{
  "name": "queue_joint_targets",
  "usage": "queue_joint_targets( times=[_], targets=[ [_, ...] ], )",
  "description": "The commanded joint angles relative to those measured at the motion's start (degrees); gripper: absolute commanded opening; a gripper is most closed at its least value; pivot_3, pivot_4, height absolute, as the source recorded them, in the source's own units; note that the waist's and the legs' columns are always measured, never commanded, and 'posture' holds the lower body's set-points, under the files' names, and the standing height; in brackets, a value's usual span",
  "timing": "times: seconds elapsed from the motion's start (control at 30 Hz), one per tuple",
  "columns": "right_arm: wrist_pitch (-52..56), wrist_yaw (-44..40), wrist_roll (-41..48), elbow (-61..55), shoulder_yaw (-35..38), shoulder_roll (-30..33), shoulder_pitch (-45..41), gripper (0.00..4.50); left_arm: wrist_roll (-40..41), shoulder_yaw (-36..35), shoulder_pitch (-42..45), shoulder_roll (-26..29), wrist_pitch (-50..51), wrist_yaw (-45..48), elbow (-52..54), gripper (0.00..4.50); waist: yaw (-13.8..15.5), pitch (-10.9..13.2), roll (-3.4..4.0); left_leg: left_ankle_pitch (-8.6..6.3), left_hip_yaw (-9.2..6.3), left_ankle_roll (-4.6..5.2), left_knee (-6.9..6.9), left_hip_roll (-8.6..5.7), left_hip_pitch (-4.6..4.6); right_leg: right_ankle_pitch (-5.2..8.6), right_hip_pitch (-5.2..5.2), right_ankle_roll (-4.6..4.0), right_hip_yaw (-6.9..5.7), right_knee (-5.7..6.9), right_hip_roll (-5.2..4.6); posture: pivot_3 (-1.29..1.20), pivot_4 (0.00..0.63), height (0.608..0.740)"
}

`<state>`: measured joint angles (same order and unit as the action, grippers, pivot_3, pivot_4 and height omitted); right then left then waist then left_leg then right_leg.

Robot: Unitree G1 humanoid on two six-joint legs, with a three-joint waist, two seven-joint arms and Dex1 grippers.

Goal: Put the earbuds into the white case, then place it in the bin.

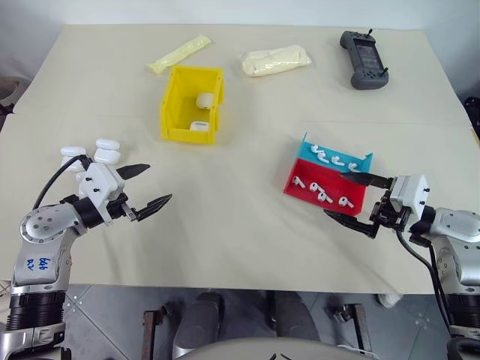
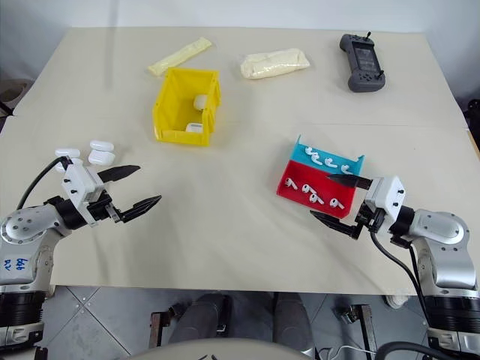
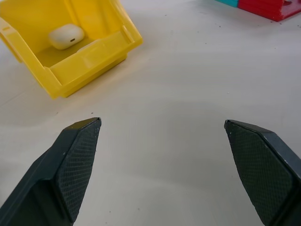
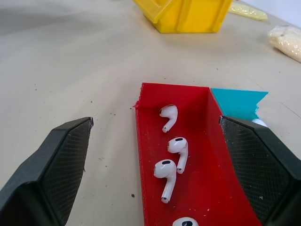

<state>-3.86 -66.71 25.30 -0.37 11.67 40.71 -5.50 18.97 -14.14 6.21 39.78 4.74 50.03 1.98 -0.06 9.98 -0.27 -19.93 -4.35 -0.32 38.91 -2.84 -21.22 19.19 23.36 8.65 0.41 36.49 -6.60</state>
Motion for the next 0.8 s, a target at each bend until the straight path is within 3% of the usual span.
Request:
queue_joint_targets(
  times=[0.03,0.3,0.6,0.8],
  targets=[
    [-0.8,-0.4,1.0,-0.3,0.9,0.3,-0.7,4.50,-0.5,-2.4,-1.3,-0.2,-1.7,-2.7,2.6,4.46,0.0,0.0,0.00,0.00,0.00,0.00,0.00,0.00,0.00,0.00,0.00,0.00,0.00,0.00,0.00,0.00,0.150,0.740],
    [1.2,-1.6,2.1,-1.3,-3.1,-2.5,-5.1,4.50,1.2,-9.2,-11.2,-3.9,0.6,-10.4,10.2,4.46,-0.3,0.0,0.00,-0.03,0.04,-0.04,-0.01,0.10,0.02,0.00,0.01,0.00,0.05,-0.02,0.00,0.00,0.150,0.740],
    [3.5,4.1,2.6,-6.3,-8.5,-11.5,-13.8,4.50,2.3,-24.3,-29.8,-20.5,12.4,-32.8,24.0,4.46,0.3,0.0,-0.01,-0.14,0.04,-0.15,0.06,0.29,0.00,-0.01,0.00,-0.09,0.03,-0.09,0.01,0.00,0.150,0.740],
    [4.3,4.1,3.0,-7.7,-9.2,-12.0,-13.2,4.50,6.1,-28.9,-29.2,-24.8,19.1,-41.4,25.5,4.46,1.5,0.0,-0.04,-0.16,0.00,-0.10,0.15,0.19,0.00,-0.02,-0.07,-0.09,0.00,-0.08,0.04,0.00,0.150,0.740]
  ],
)
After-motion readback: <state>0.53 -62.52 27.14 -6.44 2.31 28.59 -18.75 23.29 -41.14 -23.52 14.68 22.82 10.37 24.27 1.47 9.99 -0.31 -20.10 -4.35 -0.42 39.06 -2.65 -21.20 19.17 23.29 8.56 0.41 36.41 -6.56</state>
